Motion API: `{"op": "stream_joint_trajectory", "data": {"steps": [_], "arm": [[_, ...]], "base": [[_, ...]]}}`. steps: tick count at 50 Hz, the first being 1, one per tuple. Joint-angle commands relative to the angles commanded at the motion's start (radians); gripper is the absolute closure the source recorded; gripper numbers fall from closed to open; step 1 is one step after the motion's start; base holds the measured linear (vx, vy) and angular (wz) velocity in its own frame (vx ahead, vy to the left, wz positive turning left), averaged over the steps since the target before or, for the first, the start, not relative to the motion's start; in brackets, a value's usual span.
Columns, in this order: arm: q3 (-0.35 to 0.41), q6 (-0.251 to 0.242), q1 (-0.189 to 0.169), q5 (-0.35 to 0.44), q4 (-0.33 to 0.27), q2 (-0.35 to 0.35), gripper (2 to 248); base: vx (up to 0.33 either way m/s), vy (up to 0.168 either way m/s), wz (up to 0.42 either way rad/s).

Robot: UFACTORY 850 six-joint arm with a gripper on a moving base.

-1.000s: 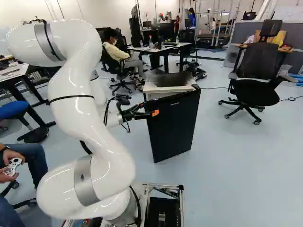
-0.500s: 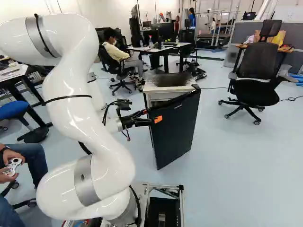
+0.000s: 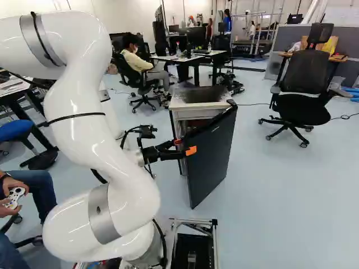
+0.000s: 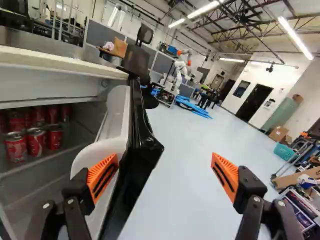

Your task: Grab a drink from the fridge

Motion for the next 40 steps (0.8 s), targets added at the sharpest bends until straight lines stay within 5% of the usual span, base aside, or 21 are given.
{"op": "stream_joint_trajectory", "data": {"steps": [10, 40], "arm": [[0.059, 0.0, 0.024, 0.0, 0.037, -0.001, 3], [0.056, 0.0, 0.009, 0.046, 0.109, 0.0, 3]], "base": [[0.0, 0.0, 0.0], [0.0, 0.0, 0.0]]}}
